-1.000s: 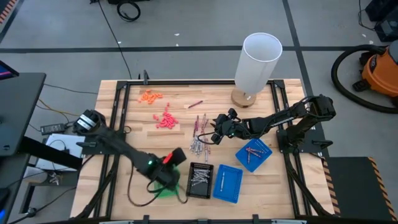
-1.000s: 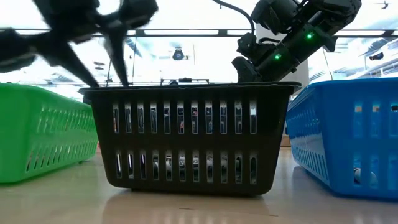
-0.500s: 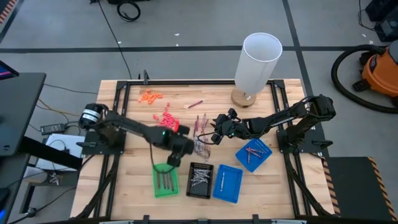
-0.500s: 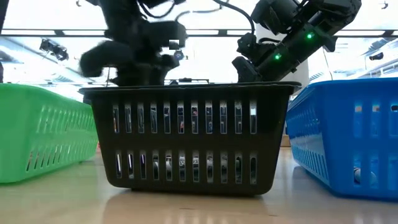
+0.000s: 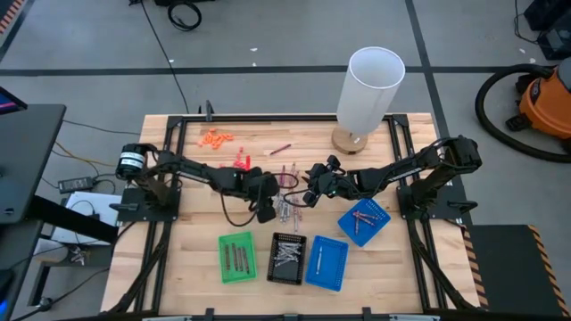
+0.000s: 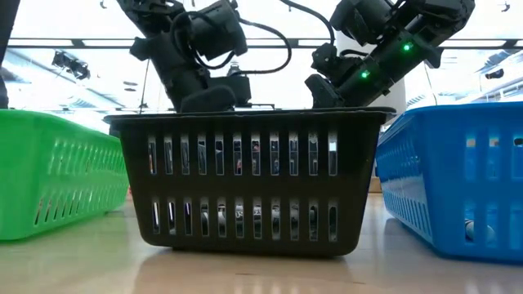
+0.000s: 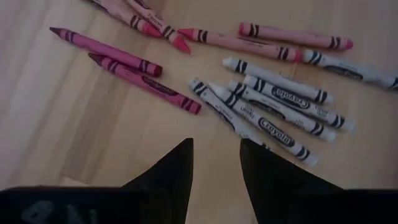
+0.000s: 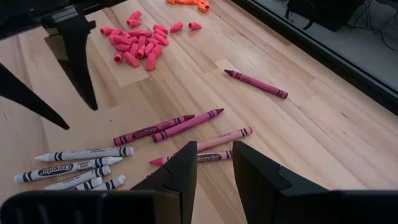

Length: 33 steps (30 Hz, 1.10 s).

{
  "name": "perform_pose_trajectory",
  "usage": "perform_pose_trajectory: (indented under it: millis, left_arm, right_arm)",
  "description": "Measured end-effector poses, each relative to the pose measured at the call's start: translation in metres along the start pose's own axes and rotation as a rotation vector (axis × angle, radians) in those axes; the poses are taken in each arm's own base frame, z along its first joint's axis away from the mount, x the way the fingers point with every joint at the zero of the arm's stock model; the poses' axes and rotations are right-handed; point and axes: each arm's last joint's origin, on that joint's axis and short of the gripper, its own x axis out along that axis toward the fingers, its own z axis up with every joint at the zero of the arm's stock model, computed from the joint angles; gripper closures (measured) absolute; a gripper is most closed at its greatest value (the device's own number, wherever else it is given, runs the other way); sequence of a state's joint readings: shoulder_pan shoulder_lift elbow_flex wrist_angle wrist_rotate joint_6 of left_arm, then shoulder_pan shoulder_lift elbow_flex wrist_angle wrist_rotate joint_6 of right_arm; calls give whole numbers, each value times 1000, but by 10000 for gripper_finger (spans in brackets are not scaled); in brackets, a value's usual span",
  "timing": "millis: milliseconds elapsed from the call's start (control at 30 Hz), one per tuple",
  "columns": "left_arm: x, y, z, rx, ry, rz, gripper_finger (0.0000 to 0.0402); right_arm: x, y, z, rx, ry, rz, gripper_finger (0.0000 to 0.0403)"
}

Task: Sort crayons
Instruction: Put the white crayon into the left blue basket

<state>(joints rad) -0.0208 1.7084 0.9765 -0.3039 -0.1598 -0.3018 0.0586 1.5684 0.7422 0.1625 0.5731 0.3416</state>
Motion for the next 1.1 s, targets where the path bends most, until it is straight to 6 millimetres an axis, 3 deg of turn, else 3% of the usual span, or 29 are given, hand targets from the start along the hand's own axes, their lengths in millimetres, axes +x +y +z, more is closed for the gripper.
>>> perform_pose_trajectory:
  millis: [333,533,867,1100]
  left_arm:
    - [9,-22,-2,13,-72,-13,260]
    - [12,-24,-5,29,-81,40,260]
    - [35,-25,-13,41,-36,63,260]
    - [36,-25,-14,63,-15,72,263]
  right_arm:
    - [0,0,0,4,-3,1,292]
    - [0,0,0,5,-2,1,292]
    - [0,0,0,3,0,0,292]
    - [0,0,0,4,2,6,292]
